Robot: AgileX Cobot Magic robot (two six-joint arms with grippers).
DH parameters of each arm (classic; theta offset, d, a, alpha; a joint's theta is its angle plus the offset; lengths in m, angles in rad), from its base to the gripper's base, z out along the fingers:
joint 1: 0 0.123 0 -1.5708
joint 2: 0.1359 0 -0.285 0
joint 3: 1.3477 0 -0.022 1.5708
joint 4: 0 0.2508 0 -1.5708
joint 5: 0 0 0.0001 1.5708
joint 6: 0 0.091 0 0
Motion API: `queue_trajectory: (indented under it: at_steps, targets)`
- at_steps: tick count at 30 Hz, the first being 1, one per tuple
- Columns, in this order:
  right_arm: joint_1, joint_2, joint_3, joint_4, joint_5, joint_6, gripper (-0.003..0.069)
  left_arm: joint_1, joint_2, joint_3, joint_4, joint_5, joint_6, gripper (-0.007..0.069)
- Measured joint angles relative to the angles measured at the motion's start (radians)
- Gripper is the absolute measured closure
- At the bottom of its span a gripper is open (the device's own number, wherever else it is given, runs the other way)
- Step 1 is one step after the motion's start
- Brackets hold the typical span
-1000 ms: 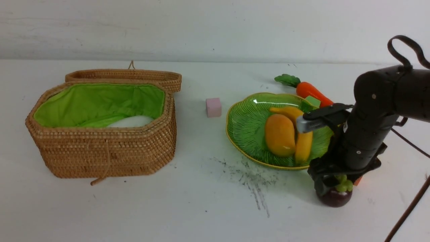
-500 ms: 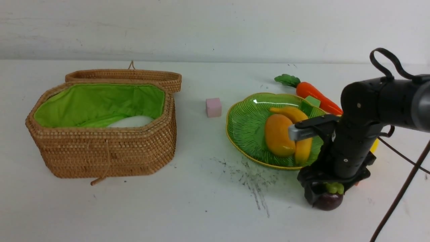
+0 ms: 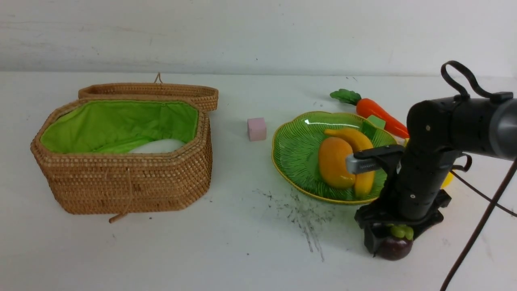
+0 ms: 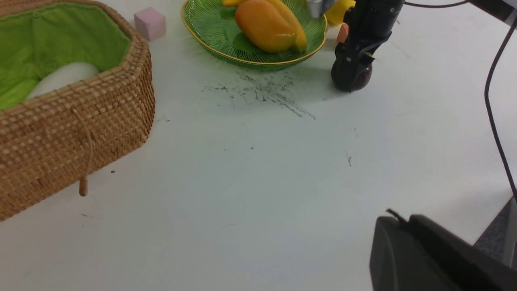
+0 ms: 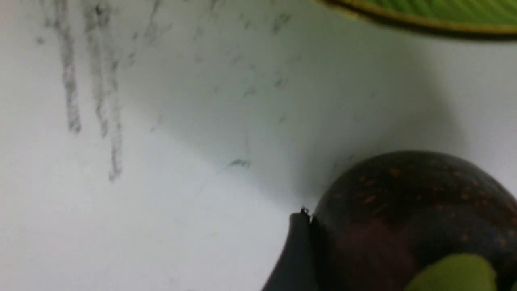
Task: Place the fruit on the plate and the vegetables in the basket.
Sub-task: Use the right arm to grab a mangosteen and put it into the right plate
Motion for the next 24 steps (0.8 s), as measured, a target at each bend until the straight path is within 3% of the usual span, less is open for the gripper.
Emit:
queue_trajectory:
  at_steps: [9, 15, 24]
  targets:
    - [0.047, -0.159, -0.206, 0.146, 0.073, -0.027, 0.0067, 0.000, 0.000, 0.000, 0.036, -0.005, -0.001, 0.0599]
    - [0.119, -0.120, -0.313, 0.153, -0.198, -0.142, 0.0067, 0.000, 0.000, 0.000, 0.044, -0.014, -0.001, 0.0595]
    - [0.113, 0.112, -0.315, 0.072, -0.547, -0.199, 0.0067, 0.000, 0.000, 0.000, 0.048, -0.051, -0.002, 0.0588]
